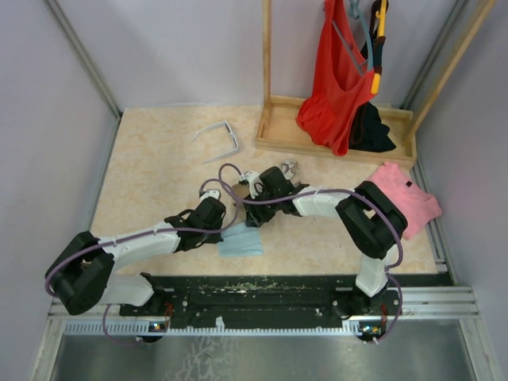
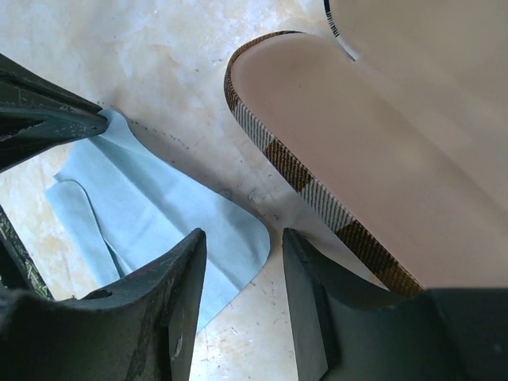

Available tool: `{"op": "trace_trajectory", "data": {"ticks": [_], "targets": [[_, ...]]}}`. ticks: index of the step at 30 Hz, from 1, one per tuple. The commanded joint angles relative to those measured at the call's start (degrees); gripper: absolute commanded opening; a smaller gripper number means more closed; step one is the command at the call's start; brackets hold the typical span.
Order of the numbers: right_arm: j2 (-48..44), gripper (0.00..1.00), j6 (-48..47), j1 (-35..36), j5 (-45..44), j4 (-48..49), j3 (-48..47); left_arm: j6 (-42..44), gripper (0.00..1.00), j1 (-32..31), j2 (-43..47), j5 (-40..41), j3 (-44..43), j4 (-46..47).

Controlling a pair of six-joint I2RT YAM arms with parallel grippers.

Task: Organize the sunglasses
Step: Adjust the glasses cleaning cloth at the center of the board.

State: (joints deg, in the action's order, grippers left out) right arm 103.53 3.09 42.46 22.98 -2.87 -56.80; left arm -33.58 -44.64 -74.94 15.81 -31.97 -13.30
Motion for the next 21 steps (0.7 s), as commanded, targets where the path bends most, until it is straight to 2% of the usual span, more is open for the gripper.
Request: {"op": "trace_trajectory", "data": {"ticks": [1, 21], "targets": [[1.6, 0.43, -0.9, -0.4, 1.8, -3.1, -1.6, 0.4, 0.01, -0.1, -0.6, 0.5, 0.2, -3.1], [3.1, 0.41, -2.2, -0.3, 0.0, -8.3, -2.8, 0.6, 0.01, -0.1, -0.6, 0.1, 0.2, -2.8]]}}
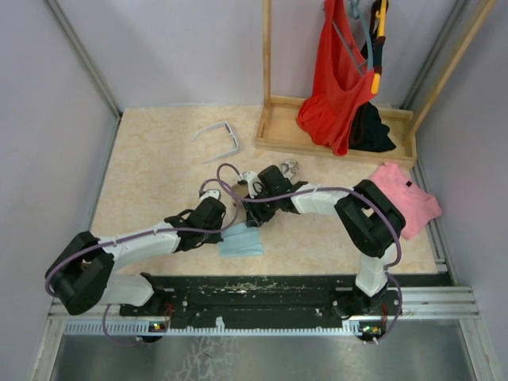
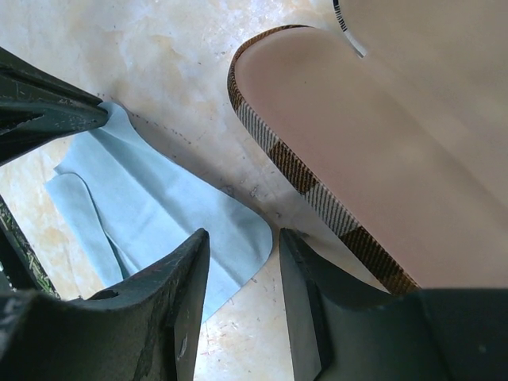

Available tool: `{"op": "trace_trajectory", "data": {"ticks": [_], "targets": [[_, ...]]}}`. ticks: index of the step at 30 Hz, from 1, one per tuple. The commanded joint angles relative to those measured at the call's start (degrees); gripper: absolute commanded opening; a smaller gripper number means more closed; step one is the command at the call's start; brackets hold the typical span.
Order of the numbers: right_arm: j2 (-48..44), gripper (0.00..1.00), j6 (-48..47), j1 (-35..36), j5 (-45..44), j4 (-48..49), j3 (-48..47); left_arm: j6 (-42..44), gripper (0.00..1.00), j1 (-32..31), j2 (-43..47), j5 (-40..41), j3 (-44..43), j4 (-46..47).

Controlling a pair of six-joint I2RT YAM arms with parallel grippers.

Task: Organize the sunglasses
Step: Adjust the glasses cleaning cloth at the center of the board.

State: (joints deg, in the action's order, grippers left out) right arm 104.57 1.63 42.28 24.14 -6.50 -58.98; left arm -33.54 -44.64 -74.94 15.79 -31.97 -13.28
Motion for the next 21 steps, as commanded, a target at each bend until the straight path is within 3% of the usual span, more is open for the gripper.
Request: {"op": "trace_trajectory", "data": {"ticks": [1, 13, 21], "targets": [[2.0, 0.41, -0.6, 0.0, -1.9, -5.1, -0.7, 0.6, 0.01, -0.1, -0.6, 0.1, 0.2, -2.8], [2.7, 0.39, -1.0, 4.2, -10.7, -10.4, -2.5, 0.7, 0.01, -0.1, -0.6, 0.0, 0.2, -2.6], [4.0, 0.31, -0.6, 5.3, -12.6, -11.9, -3.1, 0.7, 0.01, -0.1, -0.6, 0.1, 0.2, -2.6]]}}
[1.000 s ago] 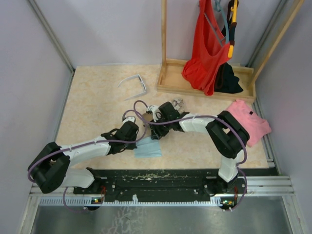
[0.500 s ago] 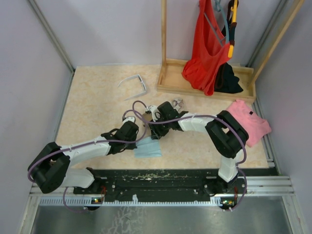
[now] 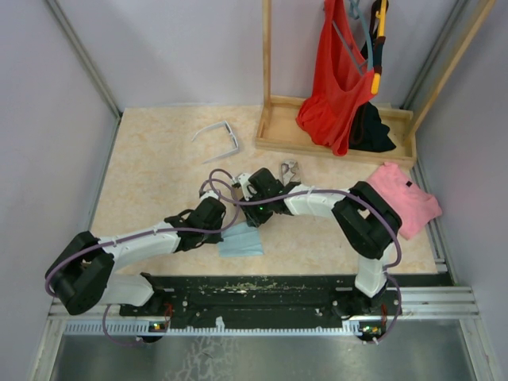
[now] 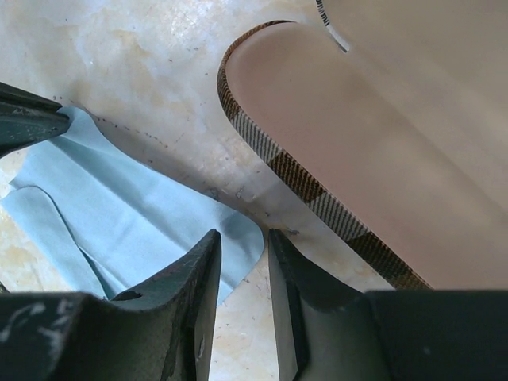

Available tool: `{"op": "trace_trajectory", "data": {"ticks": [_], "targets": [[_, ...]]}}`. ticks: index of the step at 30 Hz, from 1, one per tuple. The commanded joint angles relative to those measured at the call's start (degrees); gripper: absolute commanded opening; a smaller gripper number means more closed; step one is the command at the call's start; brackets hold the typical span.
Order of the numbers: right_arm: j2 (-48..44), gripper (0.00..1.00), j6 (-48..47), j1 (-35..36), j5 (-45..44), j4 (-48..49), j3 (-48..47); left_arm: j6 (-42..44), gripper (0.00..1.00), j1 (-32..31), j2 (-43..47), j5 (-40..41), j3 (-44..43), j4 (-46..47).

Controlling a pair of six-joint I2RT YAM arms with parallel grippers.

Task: Organize the sunglasses
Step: Adjust the glasses cleaning cloth at the center of the board.

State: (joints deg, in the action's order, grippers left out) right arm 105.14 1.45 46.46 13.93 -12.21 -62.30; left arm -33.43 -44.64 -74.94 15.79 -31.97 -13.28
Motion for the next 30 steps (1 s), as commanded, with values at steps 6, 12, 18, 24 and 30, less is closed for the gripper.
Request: {"op": "trace_trajectory", "data": {"ticks": [6, 12, 18, 24, 30], "targets": [[3.6, 0.20, 0.3, 2.0, -2.6, -7.3, 0.3, 0.6, 0.01, -0.1, -0.5, 0.1, 0.3, -2.6], [1.9, 0.08, 2.0, 2.3, -0.6, -5.2, 1.8, 1.2, 0.01, -0.1, -0.6, -0.9, 0.3, -1.6], [-2.6, 0.00, 3.9, 2.4, -2.8, -0.4, 4.2, 2.0, 0.01, -0.1, 0.1, -1.6, 0.1, -0.4], [-7.3, 0.00, 4.4, 2.3, -7.8, 2.7, 5.7, 3.6, 0.01, -0.1, 1.2, -1.7, -1.0, 0.7], [-12.5, 0.00, 4.8, 2.3, -13.2, 4.4, 7.5, 5.0, 0.01, 0.0, 0.7, -0.5, -3.4, 1.0]]}}
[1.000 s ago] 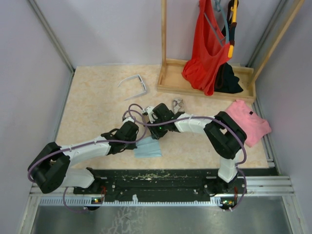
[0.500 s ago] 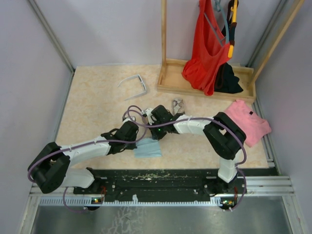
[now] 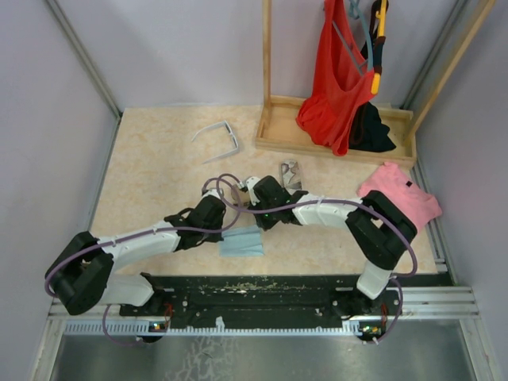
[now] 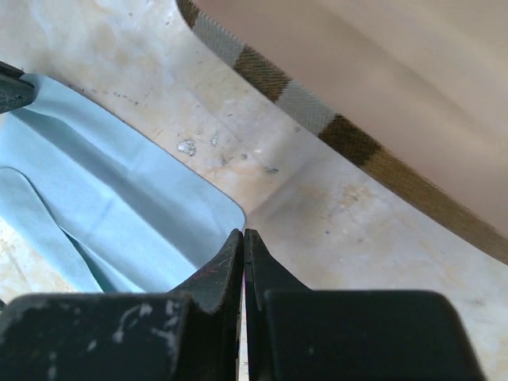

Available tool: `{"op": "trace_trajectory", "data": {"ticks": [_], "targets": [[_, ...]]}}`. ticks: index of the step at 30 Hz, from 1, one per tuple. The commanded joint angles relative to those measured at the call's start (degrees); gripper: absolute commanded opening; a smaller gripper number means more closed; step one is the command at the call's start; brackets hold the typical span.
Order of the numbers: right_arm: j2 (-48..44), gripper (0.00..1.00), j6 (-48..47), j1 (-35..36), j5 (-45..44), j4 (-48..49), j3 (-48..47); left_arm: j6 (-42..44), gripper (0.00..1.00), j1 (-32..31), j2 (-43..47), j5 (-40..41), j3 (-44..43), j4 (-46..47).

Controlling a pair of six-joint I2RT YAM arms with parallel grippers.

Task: Organize the sunglasses
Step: Adjust the glasses cleaning cloth at the center of the board.

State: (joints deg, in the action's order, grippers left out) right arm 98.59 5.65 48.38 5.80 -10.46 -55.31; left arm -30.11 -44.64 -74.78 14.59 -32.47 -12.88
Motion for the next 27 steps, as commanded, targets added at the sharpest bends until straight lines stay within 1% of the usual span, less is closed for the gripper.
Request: {"op": "trace_trajectory", "data": {"ticks": [1, 5, 8, 9, 12, 14, 20, 27], "targets": [[-6.6, 0.00, 0.5, 0.3, -5.4, 3.0, 0.7, 1.8, 0.01, 0.0, 0.5, 1.0, -3.3, 0.6], [-8.0, 0.00, 0.6, 0.0, -6.2, 3.8, 1.1, 2.6, 0.01, 0.0, 0.0, 1.4, -4.7, 1.3], [-7.6, 0.00, 0.6, -0.8, -4.6, 2.2, 0.1, 2.9, 0.01, 0.0, -0.2, 1.8, -5.4, 1.0], [-7.5, 0.03, 0.7, -0.9, -4.4, 1.9, -0.1, 2.8, 0.01, 0.0, -0.3, 2.2, -5.5, 0.6], [-7.6, 0.20, 2.0, -1.0, -4.2, 2.0, 0.3, 1.5, 0.01, 0.0, -0.1, 3.7, -5.1, -1.5], [-7.6, 0.28, 2.6, -1.0, -3.8, 2.3, 0.8, 0.5, 0.01, 0.0, 0.6, 4.1, -3.9, -2.5], [-6.8, 0.37, 4.4, -1.1, -1.6, 2.4, 0.4, -2.7, 0.01, 0.0, 2.6, 4.7, -0.5, -5.1], [-5.2, 0.47, 6.4, -2.1, 3.0, 4.4, -0.3, -4.8, 0.01, 0.0, 1.3, 4.5, 0.2, -6.7]]}}
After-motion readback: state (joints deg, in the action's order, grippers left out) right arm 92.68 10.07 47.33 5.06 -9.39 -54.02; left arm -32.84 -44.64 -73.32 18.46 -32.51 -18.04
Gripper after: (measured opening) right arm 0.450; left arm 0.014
